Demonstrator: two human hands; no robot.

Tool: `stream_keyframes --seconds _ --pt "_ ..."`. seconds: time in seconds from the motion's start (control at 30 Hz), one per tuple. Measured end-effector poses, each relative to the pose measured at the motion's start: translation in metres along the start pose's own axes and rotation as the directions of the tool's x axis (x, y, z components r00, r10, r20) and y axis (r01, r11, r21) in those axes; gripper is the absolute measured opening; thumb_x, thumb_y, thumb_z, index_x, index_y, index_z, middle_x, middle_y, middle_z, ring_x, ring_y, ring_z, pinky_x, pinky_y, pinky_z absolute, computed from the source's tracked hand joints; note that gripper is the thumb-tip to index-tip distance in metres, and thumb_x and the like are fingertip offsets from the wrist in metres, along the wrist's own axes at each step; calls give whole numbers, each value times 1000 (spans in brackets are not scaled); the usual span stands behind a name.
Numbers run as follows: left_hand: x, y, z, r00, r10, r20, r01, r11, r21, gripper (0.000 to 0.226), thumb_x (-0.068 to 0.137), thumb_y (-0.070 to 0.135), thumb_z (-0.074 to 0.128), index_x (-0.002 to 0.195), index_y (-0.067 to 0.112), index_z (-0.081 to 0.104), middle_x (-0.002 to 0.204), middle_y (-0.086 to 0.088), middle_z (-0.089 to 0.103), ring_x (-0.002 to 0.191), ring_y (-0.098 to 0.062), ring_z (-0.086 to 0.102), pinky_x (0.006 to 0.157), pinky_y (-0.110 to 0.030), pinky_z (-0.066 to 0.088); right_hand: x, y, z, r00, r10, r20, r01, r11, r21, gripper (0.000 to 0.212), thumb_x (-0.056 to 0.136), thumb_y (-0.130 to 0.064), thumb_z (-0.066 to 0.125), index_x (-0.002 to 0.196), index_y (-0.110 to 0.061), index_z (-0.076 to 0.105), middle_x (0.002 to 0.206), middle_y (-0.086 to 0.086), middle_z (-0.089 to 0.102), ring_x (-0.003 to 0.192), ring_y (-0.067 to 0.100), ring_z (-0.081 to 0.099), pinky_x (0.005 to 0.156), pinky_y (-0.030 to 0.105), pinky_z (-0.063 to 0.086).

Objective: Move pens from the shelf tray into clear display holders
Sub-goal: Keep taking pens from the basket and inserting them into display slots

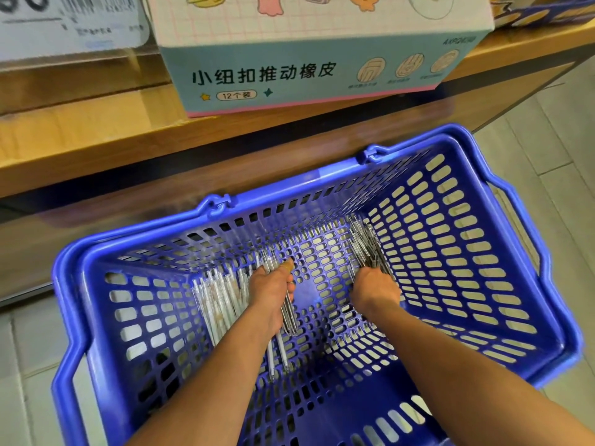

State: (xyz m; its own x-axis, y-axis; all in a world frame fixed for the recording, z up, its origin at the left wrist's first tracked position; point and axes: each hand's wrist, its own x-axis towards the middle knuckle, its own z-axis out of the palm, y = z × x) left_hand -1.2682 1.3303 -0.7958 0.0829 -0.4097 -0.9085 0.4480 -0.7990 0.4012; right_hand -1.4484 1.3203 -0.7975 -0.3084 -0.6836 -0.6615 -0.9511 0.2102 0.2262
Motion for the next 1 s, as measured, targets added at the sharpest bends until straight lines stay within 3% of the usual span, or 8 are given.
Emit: stream_keyframes --seconds 0.13,0.23,0.3,0.4,0.6,0.73,0.83,1.0 --pt "4 -2 0 1000 -9 9 9 1000 10 72 94 17 67 153 6 25 68 -3 57 56 -16 49 59 -33 44 -1 -10 -7 986 -136 96 113 970 217 33 97 -31 54 114 -3 52 91 6 60 76 19 60 61 27 48" --pt "4 -5 1 1000 5 7 -5 1000 11 83 91 22 71 154 8 19 77 -3 62 65 -16 56 89 -42 51 -6 -24 -14 938 -325 117 241 858 453 26 95 -27 57 103 -2 55 85 10 61 69 20 58 61 36 51" --pt "5 -7 4 999 35 20 -35 999 21 94 86 29 75 155 9 15 102 -8 67 84 -19 63 106 -46 44 -13 -35 -18 885 -452 114 280 711 645 14 95 -20 58 93 -7 56 73 5 62 57 15 60 62 36 56" --pt "4 -6 5 997 34 69 -34 999 7 111 79 38 80 157 15 5 147 -18 47 128 -36 52 112 -55 36 -24 -49 -22 820 -566 83 302 552 777 11 94 -17 61 85 -17 54 63 -2 63 51 8 62 54 24 53" --pt "7 -4 3 998 61 -13 -61 998 4 87 92 26 69 156 9 13 123 -18 64 113 -34 62 107 -50 44 -30 -50 -30 819 -568 82 200 417 887 11 88 -14 70 86 -11 60 70 3 68 54 15 63 51 22 51" --pt "2 -2 3 999 12 -49 -12 1000 -6 74 96 26 64 153 3 22 68 -4 53 59 -18 49 77 -42 51 -17 -29 -27 932 -343 119 145 650 746 14 88 -18 70 87 -8 61 75 7 66 61 18 62 66 34 56" --pt "1 -2 1 1000 -3 -18 3 1000 31 73 97 29 62 153 5 22 60 -4 48 53 -16 45 73 -40 47 -7 -3 -19 998 -54 -8 53 897 439 19 90 -22 64 101 -8 60 87 6 65 74 19 62 70 34 55" --pt "1 -4 0 1000 11 -21 -11 1000 -4 85 96 26 64 158 11 8 59 -3 47 52 -16 43 66 -36 45 1 17 -7 995 99 -18 -88 945 316 52 91 -22 62 135 -4 42 118 14 63 105 31 64 84 41 56"
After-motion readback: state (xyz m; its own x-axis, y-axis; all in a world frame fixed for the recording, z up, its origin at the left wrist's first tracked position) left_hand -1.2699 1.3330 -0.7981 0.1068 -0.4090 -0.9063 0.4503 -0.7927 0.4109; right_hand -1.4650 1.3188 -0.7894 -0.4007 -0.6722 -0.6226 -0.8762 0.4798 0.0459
